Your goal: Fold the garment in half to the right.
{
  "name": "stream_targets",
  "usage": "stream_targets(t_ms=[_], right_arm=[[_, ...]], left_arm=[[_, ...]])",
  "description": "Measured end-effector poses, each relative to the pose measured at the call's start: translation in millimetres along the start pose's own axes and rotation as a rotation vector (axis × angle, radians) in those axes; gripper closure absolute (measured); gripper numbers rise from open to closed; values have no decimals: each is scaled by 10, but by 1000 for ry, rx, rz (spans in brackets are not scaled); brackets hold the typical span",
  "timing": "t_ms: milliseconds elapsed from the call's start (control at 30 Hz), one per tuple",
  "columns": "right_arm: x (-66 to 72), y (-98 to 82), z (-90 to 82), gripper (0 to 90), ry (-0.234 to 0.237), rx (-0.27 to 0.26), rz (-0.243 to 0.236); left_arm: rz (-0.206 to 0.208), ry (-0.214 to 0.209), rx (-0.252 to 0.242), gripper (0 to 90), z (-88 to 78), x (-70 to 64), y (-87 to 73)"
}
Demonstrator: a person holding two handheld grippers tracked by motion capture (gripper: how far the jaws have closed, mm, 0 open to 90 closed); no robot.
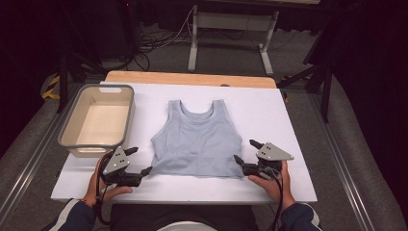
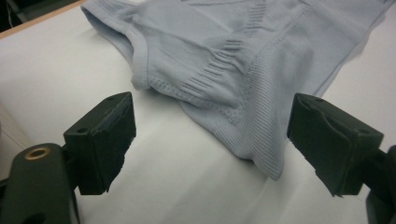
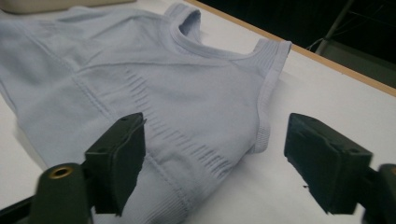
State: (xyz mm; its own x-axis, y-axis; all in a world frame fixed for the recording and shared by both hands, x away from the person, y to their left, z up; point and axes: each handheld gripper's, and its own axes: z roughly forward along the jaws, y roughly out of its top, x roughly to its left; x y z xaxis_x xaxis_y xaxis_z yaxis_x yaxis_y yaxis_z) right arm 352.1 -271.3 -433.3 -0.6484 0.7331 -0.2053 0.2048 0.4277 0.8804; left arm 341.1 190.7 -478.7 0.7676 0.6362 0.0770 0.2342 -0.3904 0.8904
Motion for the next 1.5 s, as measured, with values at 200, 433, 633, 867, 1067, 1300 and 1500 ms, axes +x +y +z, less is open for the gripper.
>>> stream_targets(t_ms=[200,433,633,867,1067,1300,1500], right_arm=[[-12,7,-24,176,-1,-19,8],[-3,66,-9,172,7,-40,-3],[-44,254,133,208,-3,-43,-13],[-37,473,345,243,0,-29,-16],[67,780,662,267,60,-40,-6],[233,1062,991,302,91,-32,1],[365,1393,1580,320,149,39,39]], left_arm=[[12,-12,23,157,58,-11,1],[32,-35,40,148,116,-27,34],[23,-32,63,155,173,8,63],[40,-37,103,181,206,-49,76],[-20,-58,107,175,223,-38,65],[-72,-76,99,236,237,-9,86],[-61,-76,124,276,267,3,82]])
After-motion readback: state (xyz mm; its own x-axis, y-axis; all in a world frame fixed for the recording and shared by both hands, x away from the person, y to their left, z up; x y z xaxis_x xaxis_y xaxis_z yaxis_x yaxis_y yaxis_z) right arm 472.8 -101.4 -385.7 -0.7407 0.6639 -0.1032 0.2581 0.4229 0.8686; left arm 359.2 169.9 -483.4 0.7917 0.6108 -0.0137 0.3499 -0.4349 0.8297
